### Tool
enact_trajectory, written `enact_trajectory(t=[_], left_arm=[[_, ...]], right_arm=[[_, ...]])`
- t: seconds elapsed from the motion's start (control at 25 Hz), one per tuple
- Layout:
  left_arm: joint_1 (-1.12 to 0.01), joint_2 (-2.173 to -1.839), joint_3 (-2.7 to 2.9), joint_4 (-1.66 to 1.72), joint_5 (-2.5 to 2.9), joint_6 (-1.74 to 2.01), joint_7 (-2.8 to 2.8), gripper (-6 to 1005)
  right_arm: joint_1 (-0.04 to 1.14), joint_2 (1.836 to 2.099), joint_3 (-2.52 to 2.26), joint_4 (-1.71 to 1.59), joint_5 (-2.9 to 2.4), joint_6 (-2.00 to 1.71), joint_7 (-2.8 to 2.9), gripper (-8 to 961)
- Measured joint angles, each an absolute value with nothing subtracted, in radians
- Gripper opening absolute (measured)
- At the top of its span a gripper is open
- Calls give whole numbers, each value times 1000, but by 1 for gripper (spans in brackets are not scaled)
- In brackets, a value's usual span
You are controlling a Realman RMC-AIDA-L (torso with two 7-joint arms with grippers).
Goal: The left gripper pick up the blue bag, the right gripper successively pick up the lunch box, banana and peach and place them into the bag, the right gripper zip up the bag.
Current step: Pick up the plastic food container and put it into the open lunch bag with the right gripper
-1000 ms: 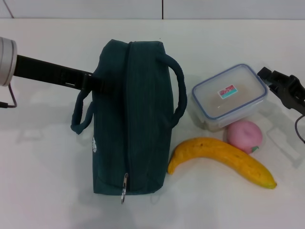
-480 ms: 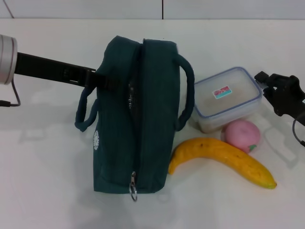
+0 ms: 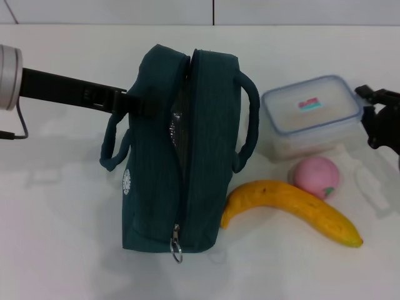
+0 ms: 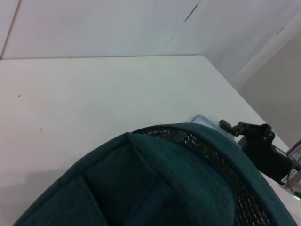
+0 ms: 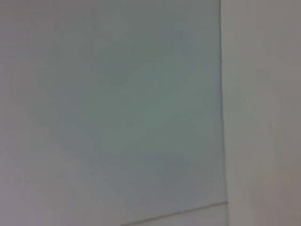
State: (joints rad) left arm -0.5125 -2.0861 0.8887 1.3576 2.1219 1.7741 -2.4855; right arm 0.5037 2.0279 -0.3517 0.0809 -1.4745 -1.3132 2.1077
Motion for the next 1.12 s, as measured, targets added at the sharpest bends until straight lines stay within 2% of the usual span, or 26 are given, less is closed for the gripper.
enact_trajectory(t=[0.28,0.52,1.12], left_arm=[[-512,-2086,890,1358,2120,1774,-2477,50],[-520,-2085,890,1358,2120,1773,-2478,50],[-600,-2088,891,1284,2095,1770,-2482,49]], right_arm=[[461,2026,-257,88,-1473,-1443,2149,94],[484,2023,-167,77,-1471,-1642,2155,94],[792,2028,-153,145,-1538,-1576,2084,93]])
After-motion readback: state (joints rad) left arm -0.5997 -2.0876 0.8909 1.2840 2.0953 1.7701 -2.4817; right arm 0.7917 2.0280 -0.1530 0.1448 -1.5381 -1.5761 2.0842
